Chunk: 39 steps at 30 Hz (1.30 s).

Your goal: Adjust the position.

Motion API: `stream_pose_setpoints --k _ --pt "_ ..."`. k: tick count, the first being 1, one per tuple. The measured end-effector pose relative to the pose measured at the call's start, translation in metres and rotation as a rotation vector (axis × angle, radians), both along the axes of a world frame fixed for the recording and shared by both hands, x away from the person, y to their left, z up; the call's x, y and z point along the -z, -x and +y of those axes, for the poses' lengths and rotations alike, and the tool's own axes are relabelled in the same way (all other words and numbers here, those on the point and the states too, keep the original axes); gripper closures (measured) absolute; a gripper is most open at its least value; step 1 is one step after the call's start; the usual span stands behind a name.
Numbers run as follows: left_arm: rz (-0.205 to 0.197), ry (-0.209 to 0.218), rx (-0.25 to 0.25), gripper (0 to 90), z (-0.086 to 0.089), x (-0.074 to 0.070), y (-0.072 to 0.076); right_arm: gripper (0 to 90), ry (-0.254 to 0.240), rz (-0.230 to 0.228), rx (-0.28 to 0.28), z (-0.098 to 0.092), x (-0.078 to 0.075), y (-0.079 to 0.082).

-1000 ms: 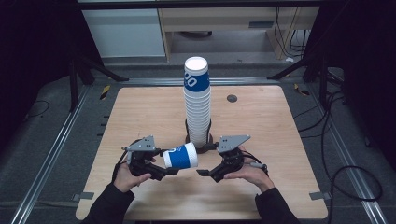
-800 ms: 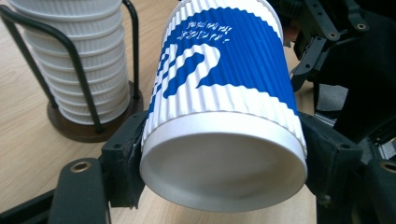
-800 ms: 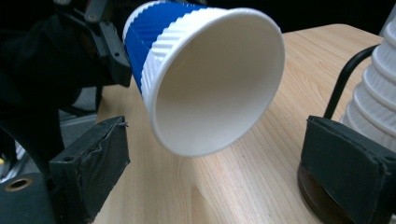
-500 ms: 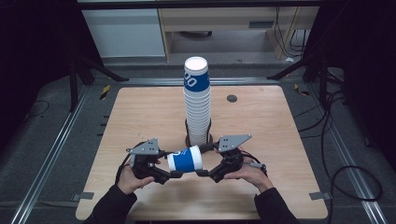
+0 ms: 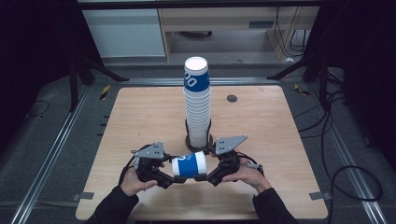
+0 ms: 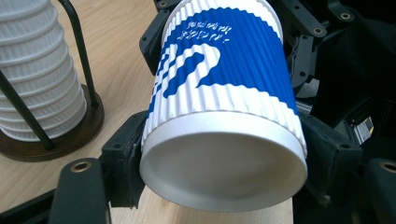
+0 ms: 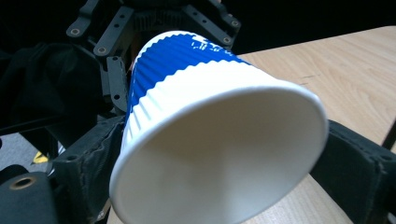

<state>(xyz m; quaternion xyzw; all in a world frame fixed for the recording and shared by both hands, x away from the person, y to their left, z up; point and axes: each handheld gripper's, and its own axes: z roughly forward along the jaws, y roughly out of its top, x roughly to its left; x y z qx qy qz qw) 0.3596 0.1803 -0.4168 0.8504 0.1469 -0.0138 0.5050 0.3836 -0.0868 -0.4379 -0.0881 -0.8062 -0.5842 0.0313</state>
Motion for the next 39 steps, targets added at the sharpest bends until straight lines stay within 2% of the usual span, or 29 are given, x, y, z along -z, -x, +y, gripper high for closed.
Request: stream_pose_setpoints --k 14,22,26,31,34,39 --pt "0.018 0.004 -0.009 23.9 0.003 0.000 -0.003 15.4 -0.013 0.005 -0.008 -0.002 -0.001 0.000" --pt "0.012 -0.005 -0.031 22.2 0.008 -0.002 -0.004 16.4 -0.015 0.001 0.009 -0.008 -0.005 -0.001" --pt "-0.007 -0.032 -0.049 20.2 0.009 -0.004 -0.004 16.3 -0.012 -0.005 0.025 -0.012 -0.008 -0.001" --pt "-0.019 -0.094 -0.078 18.2 0.012 -0.002 -0.006 16.1 0.062 -0.038 0.054 -0.017 -0.016 -0.002" --pt "-0.034 -0.116 -0.086 17.7 0.011 -0.002 -0.006 16.0 0.094 -0.050 0.066 -0.018 -0.019 -0.002" --pt "-0.057 -0.151 -0.093 17.3 0.008 -0.002 -0.004 16.0 0.146 -0.051 0.069 -0.014 -0.017 -0.004"
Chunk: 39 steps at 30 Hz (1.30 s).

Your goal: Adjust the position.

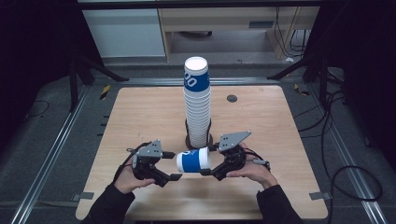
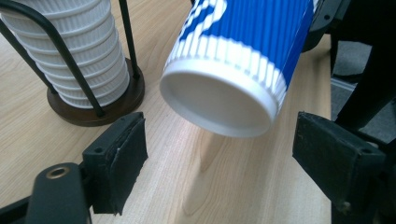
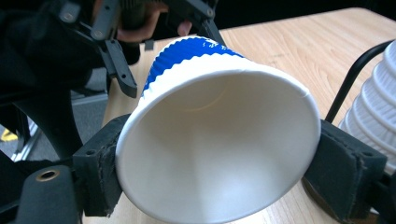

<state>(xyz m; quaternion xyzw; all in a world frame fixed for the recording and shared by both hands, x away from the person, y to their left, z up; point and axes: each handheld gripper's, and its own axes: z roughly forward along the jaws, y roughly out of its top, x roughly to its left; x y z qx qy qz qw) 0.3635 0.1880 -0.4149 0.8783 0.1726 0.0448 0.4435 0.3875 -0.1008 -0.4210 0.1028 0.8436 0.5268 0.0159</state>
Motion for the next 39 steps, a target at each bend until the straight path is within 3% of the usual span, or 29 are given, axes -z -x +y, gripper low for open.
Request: stream_pose_setpoints --k 6,14,22,29,39 --pt "-0.020 -0.072 0.013 16.6 -0.006 0.004 0.002 15.9 0.098 0.007 -0.025 0.016 0.005 0.000" --pt "-0.012 -0.144 0.060 17.8 -0.014 0.011 0.004 16.0 0.154 0.006 -0.075 0.032 0.005 0.000" --pt "0.012 -0.150 0.096 24.3 -0.015 0.013 0.004 15.8 0.178 0.014 -0.116 0.038 0.006 0.001" --pt "0.022 -0.126 0.101 25.8 -0.013 0.013 0.003 13.8 0.163 0.016 -0.114 0.038 0.006 0.001" --pt "0.018 -0.060 0.023 26.7 -0.001 0.010 -0.004 8.4 0.036 -0.021 -0.011 0.026 -0.008 -0.003"
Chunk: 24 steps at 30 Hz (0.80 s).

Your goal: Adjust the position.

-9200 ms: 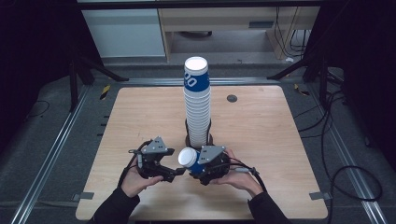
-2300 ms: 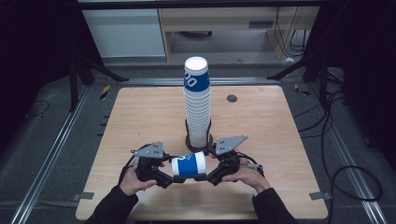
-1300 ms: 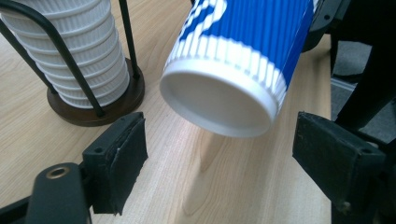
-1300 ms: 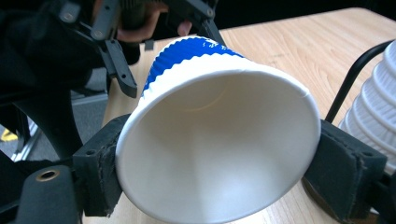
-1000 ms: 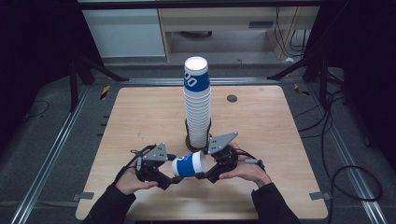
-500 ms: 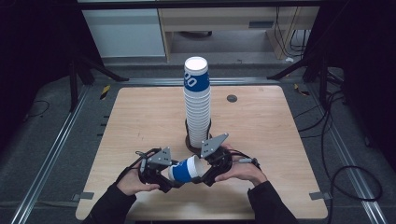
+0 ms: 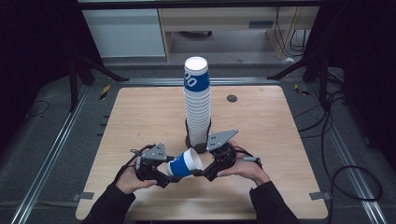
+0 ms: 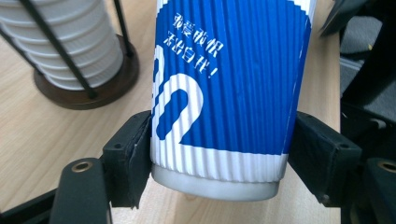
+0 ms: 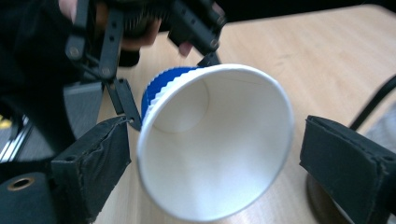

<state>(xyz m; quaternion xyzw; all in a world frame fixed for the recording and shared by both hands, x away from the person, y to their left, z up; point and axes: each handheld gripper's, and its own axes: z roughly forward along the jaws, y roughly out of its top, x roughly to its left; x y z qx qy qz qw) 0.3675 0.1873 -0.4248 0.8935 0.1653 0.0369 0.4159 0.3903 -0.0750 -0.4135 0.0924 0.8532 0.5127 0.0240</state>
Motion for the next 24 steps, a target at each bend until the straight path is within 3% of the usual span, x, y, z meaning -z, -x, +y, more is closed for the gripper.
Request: stream_pose_setpoints --k 8,14,20,24 --pt "-0.017 0.080 -0.085 26.7 0.012 -0.006 -0.004 7.1 -0.082 -0.011 0.105 -0.018 -0.006 0.000" --pt "-0.051 0.128 -0.133 26.7 0.012 -0.008 -0.003 7.1 -0.144 0.016 0.154 -0.030 -0.002 0.003" --pt "-0.085 0.177 -0.135 26.7 0.008 -0.013 0.004 6.8 -0.186 0.055 0.163 -0.030 0.001 0.002" --pt "-0.102 0.177 -0.122 26.7 0.003 -0.015 0.008 6.7 -0.220 0.081 0.145 -0.025 0.002 0.001"
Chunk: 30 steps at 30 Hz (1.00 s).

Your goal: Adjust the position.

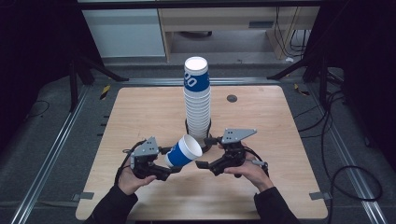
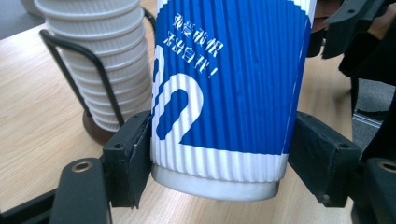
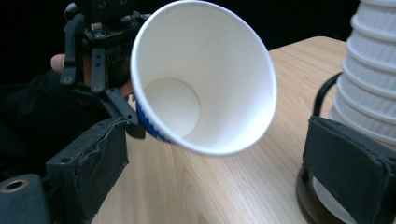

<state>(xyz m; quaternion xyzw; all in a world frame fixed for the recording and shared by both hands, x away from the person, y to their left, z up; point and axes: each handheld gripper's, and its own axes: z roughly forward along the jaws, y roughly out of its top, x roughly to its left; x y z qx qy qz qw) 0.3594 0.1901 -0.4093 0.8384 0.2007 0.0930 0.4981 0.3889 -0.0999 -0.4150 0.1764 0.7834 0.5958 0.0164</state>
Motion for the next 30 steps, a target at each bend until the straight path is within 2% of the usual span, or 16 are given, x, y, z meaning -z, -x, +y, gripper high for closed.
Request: stream_pose_setpoints --k 12,18,22,30 --pt "-0.015 -0.004 0.032 26.7 -0.011 0.001 0.006 7.8 -0.038 0.044 -0.050 0.012 0.004 -0.001" --pt "-0.010 -0.013 0.053 26.7 -0.015 0.003 0.008 11.3 -0.048 0.070 -0.074 0.017 0.006 -0.001" --pt "-0.009 -0.019 0.056 26.7 -0.017 0.004 0.008 12.0 -0.062 0.096 -0.084 0.019 0.009 -0.002" --pt "-0.005 -0.023 0.057 26.1 -0.018 0.006 0.007 14.8 -0.076 0.110 -0.096 0.019 0.012 -0.003"
